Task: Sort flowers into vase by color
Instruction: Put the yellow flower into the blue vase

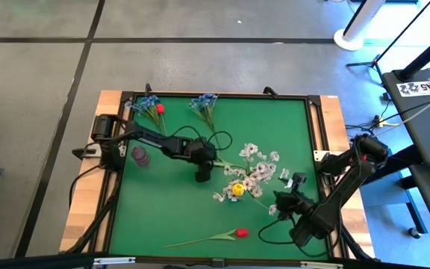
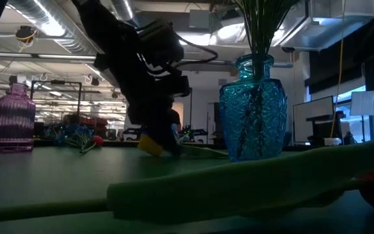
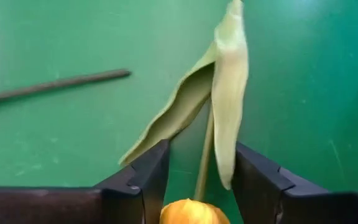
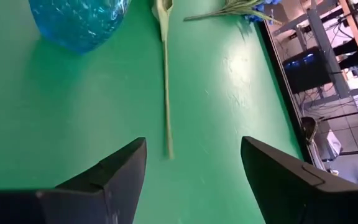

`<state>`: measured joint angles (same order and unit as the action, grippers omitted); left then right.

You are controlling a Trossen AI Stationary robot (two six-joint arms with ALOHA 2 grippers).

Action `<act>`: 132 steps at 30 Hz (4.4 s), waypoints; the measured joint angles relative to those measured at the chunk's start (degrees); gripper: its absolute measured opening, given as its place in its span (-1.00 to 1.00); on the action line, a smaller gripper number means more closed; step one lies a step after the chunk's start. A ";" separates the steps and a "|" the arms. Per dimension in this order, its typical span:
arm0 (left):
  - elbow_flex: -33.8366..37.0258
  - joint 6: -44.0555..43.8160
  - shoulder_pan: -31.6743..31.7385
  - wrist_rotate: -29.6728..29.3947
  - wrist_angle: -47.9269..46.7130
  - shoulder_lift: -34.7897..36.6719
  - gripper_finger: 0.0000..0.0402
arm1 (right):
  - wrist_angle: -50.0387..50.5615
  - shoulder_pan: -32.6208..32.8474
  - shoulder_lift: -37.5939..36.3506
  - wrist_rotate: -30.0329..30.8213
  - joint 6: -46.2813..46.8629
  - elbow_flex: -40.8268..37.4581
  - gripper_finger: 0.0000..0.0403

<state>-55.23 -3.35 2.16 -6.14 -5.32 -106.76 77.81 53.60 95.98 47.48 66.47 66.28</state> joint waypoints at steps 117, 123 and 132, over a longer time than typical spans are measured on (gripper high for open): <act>-7.51 121.22 -22.41 -38.86 -6.61 37.44 -0.97 | -1.54 -10.88 -0.11 2.52 20.73 -0.33 0.30; -7.51 121.15 -22.43 -32.85 -6.84 37.44 -0.97 | -1.86 -10.88 -0.11 2.56 20.72 -0.33 0.30; -7.51 111.55 -22.44 -24.83 -7.15 36.55 -0.97 | -1.96 -10.88 -0.11 2.59 20.71 -0.33 0.30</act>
<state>-62.74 108.20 -20.29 -30.96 -12.47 -70.21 75.85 42.72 95.88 50.07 87.18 65.95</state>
